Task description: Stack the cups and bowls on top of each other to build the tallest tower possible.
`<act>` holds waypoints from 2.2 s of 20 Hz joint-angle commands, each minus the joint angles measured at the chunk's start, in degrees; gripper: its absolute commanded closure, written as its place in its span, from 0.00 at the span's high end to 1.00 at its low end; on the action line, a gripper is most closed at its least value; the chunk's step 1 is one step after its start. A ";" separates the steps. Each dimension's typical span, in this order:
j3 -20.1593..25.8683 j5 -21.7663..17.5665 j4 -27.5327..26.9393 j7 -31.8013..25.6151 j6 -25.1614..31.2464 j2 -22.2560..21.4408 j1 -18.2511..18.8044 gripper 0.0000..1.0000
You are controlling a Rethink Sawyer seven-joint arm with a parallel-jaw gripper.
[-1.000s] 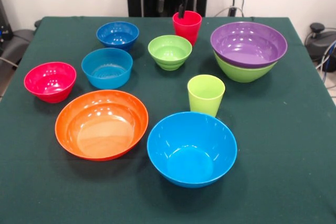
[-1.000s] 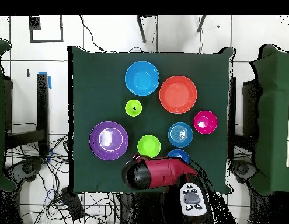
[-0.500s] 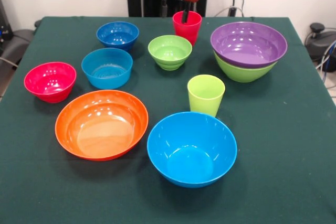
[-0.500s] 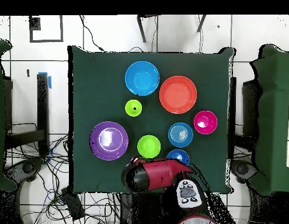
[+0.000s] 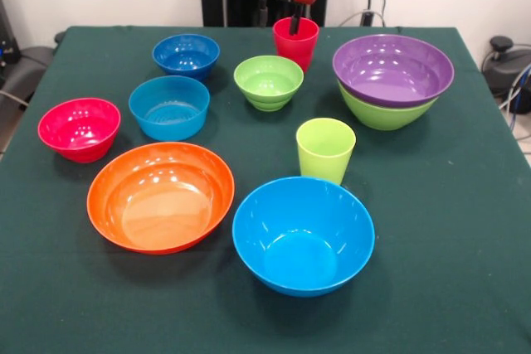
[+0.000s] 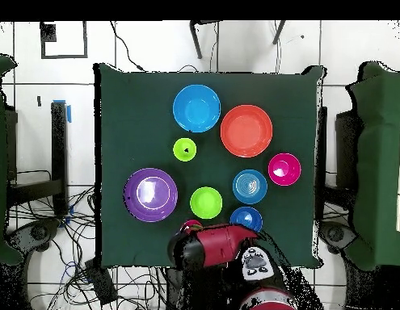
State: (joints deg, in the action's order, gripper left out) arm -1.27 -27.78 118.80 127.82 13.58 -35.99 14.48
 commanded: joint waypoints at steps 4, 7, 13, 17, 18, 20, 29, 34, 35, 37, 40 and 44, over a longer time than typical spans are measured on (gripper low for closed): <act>-0.94 -5.33 -0.06 3.68 -7.83 5.54 -4.82 1.00; -0.97 -5.44 0.16 4.09 -10.79 6.12 -4.70 0.00; 0.06 -3.00 2.07 5.30 -11.48 4.90 -4.99 0.00; 0.61 -2.59 3.48 4.54 -10.16 1.88 -5.51 0.00; 0.60 -2.61 3.48 4.23 -9.71 1.11 -5.89 0.00; 0.95 -2.57 3.47 3.84 -9.18 0.28 -6.03 0.00; 3.31 -1.67 2.85 2.69 -7.17 -1.06 -5.17 0.00; 5.70 -2.61 2.01 0.09 -5.28 -1.23 -2.15 0.00; 6.12 -3.04 1.47 -0.45 -5.23 -0.68 -1.57 0.00; 6.42 -3.87 0.26 -0.95 -5.66 0.90 -0.92 0.00; 5.34 -4.92 -1.30 -0.72 -6.96 3.00 -1.58 0.00; 4.94 -5.47 -1.56 -0.97 -6.98 3.47 -1.83 0.00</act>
State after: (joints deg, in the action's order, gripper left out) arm -1.99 -30.58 121.58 127.82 5.32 -36.12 12.37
